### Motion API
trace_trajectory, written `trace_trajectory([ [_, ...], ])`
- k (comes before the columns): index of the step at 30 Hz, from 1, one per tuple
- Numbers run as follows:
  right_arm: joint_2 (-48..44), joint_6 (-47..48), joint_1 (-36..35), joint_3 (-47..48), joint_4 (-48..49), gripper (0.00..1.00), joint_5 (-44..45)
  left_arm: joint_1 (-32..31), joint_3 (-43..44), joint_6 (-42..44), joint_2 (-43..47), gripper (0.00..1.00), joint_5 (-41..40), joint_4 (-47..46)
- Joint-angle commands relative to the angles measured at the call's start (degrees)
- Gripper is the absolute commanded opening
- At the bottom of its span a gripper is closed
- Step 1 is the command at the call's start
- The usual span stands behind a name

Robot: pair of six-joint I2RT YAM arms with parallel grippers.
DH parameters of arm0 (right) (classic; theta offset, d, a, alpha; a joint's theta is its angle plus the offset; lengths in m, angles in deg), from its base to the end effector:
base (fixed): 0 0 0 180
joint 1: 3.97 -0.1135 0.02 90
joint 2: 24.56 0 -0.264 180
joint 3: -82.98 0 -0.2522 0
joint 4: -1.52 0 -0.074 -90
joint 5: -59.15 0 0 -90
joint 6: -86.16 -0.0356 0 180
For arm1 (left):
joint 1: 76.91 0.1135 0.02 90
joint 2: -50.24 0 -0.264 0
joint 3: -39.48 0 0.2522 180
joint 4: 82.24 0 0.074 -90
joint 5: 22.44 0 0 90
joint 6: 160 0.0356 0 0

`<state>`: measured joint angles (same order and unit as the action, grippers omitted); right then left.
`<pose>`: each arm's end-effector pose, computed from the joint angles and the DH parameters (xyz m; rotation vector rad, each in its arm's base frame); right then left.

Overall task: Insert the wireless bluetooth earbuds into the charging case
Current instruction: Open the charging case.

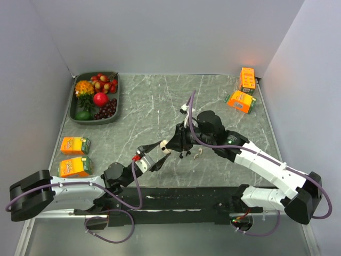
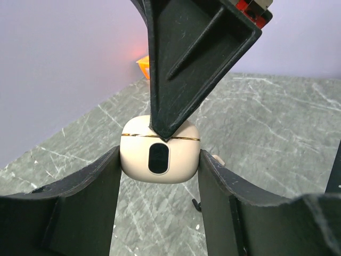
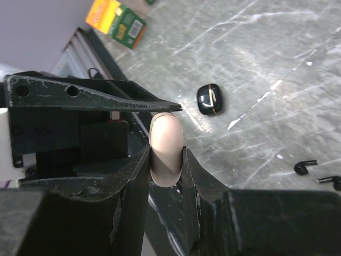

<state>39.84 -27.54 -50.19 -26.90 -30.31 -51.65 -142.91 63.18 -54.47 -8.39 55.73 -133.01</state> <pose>0.1661 0.1916 0.3295 -0.6684 2.0833 1.1036 0.0856 -0.1743 0.2242 0.7212 1.1123 -0.6178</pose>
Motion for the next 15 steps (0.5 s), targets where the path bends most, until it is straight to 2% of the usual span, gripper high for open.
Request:
trace_trajectory([
  [1,-2.88,-0.64,2.62,-1.51,3.30,0.00,-4.16,-0.27,-0.35,-0.24,1.06,0.01,-2.58,-3.50],
  [5,-3.67,-0.73,3.32,-1.95,4.18,0.00,-6.36,-0.62,0.08,0.55,0.80,0.01,-3.11,-2.80],
  [11,-3.41,0.41,3.15,-0.81,1.90,0.00,-4.87,-0.89,1.23,0.99,-0.52,0.01,-3.19,-1.21],
  [15,-3.58,0.50,3.15,-0.37,1.45,0.14,-3.90,-0.98,1.40,0.99,-1.40,0.01,-3.63,-1.91],
])
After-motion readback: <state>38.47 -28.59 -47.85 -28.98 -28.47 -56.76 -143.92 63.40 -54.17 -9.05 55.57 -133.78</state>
